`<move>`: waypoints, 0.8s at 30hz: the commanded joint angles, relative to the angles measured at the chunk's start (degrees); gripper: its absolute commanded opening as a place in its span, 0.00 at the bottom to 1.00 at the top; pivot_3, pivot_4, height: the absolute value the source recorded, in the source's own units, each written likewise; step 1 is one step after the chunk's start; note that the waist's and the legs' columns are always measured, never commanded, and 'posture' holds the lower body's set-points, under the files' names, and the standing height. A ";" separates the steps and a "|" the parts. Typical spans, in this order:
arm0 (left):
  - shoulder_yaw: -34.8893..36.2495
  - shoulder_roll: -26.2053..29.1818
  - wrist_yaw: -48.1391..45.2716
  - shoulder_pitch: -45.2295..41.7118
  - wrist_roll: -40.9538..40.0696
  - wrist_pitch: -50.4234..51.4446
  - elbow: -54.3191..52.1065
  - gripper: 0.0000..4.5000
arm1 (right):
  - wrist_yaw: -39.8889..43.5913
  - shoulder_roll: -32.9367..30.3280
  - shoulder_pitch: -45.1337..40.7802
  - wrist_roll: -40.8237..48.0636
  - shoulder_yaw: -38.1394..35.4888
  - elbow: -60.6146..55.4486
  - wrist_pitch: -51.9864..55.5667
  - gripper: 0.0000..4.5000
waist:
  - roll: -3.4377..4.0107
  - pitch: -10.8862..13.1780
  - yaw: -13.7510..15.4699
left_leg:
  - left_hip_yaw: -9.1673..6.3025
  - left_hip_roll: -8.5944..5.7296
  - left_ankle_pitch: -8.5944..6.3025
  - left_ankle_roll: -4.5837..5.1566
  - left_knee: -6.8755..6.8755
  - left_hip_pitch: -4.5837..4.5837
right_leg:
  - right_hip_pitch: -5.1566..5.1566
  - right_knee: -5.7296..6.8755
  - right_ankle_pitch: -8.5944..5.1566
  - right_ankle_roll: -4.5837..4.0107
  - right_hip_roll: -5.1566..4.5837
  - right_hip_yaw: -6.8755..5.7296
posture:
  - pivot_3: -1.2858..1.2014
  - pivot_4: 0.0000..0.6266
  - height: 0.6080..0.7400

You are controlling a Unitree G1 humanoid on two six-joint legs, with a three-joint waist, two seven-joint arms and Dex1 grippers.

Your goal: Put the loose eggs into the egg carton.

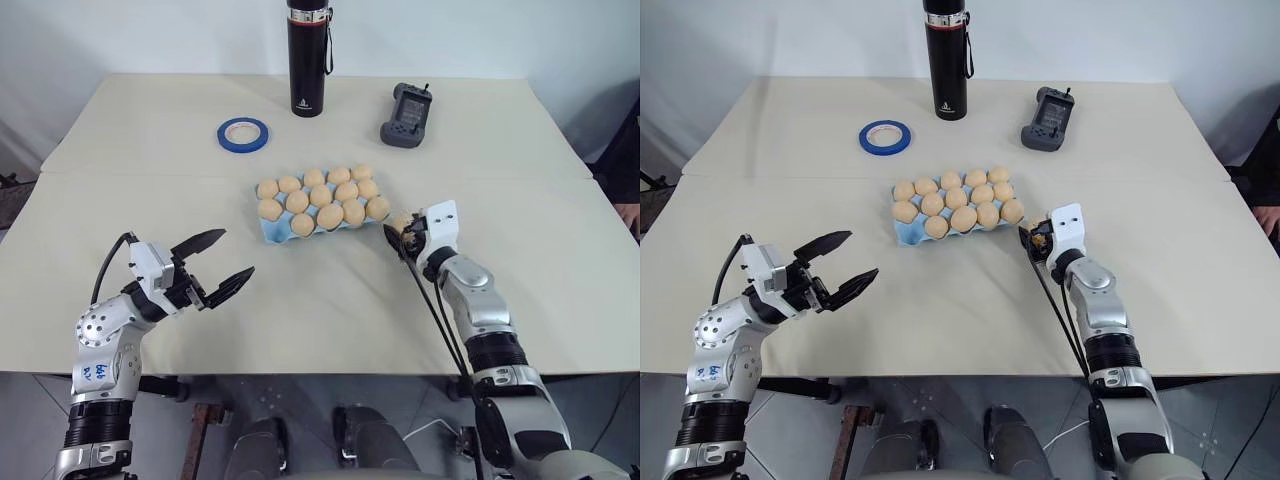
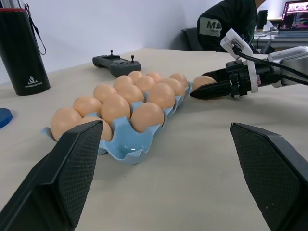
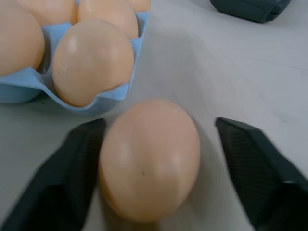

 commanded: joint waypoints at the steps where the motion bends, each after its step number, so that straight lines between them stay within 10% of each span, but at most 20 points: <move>1: 0.69 0.11 0.44 -0.13 0.10 -1.34 -0.77 1.00 | 0.15 0.07 -0.79 0.27 -0.20 -2.72 -0.98 0.56 | 0.00 0.00 -0.01 | 0.00 0.00 0.00 0.00 0.00 0.00 | 0.00 0.00 0.00 0.00 0.00 0.00 | 0.52 0.24 1.00; 4: 0.82 0.13 0.56 0.06 0.04 -1.52 -0.69 1.00 | 0.62 -0.47 0.91 0.75 -0.09 -7.84 0.92 0.39 | 0.01 0.01 -0.03 | 0.01 0.00 0.00 0.00 0.01 0.00 | 0.00 0.00 0.00 0.00 -0.01 0.01 | 0.52 0.24 1.00; 13: 1.96 0.35 0.66 0.28 -0.20 -2.46 0.93 1.00 | 3.41 -1.00 3.22 5.20 2.94 -32.45 18.37 0.38 | 0.02 0.01 -0.22 | -0.01 0.03 -0.01 -0.01 0.01 0.01 | 0.00 0.06 0.00 0.00 -0.01 0.00 | 0.52 0.24 1.00; 24: 2.42 0.46 0.83 0.53 0.17 -4.24 2.32 1.00 | 3.63 11.39 -7.02 3.49 13.43 -27.04 18.66 0.38 | 0.01 0.00 -0.35 | -0.04 0.02 0.02 -0.02 -0.01 -0.01 | -0.04 0.05 0.02 -0.06 -0.06 -0.09 | 0.52 0.24 1.00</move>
